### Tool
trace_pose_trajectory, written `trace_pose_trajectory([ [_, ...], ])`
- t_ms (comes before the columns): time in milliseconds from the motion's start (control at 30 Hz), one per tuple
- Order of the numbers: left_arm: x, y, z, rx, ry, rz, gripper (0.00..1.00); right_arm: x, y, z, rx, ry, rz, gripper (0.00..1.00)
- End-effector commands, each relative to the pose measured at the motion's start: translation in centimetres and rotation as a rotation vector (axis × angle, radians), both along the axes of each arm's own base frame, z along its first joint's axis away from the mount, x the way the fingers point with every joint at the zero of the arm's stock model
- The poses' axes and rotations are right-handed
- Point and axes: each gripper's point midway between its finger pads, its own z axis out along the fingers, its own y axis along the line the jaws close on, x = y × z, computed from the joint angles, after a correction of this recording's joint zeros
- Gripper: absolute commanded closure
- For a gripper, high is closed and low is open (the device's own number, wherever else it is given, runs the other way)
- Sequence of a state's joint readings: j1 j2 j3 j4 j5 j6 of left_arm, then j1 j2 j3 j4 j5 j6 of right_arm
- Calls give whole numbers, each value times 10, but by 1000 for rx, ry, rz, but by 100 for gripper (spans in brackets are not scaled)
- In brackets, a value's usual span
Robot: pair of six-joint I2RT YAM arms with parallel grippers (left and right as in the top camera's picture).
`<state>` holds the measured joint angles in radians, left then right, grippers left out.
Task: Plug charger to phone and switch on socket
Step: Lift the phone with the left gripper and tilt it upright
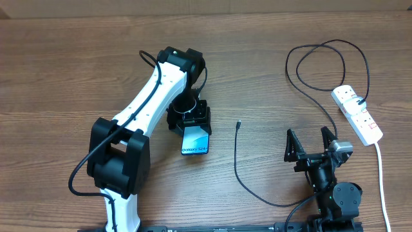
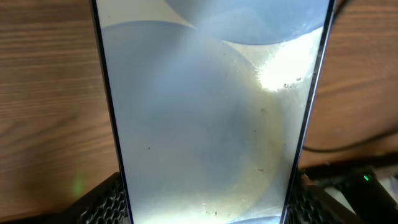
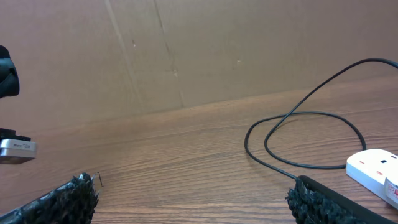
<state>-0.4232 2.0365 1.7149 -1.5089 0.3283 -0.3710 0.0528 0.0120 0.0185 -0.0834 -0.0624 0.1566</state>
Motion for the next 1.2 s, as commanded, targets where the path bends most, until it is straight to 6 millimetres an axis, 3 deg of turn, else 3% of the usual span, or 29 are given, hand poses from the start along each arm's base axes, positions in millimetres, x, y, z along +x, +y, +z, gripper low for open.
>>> trace_pose_trajectory([
  [0, 0, -7, 13, -104, 28, -9, 46, 0, -2, -2, -5, -2, -10, 0],
  [433, 1, -7, 37, -325, 130, 108, 47, 0, -2, -2, -5, -2, -10, 0],
  [667, -6, -2, 44, -347, 178, 127, 47, 0, -2, -2, -5, -2, -10, 0],
  [1167, -8, -15, 57, -446, 212, 150, 48, 0, -2, -2, -5, -2, -10, 0],
])
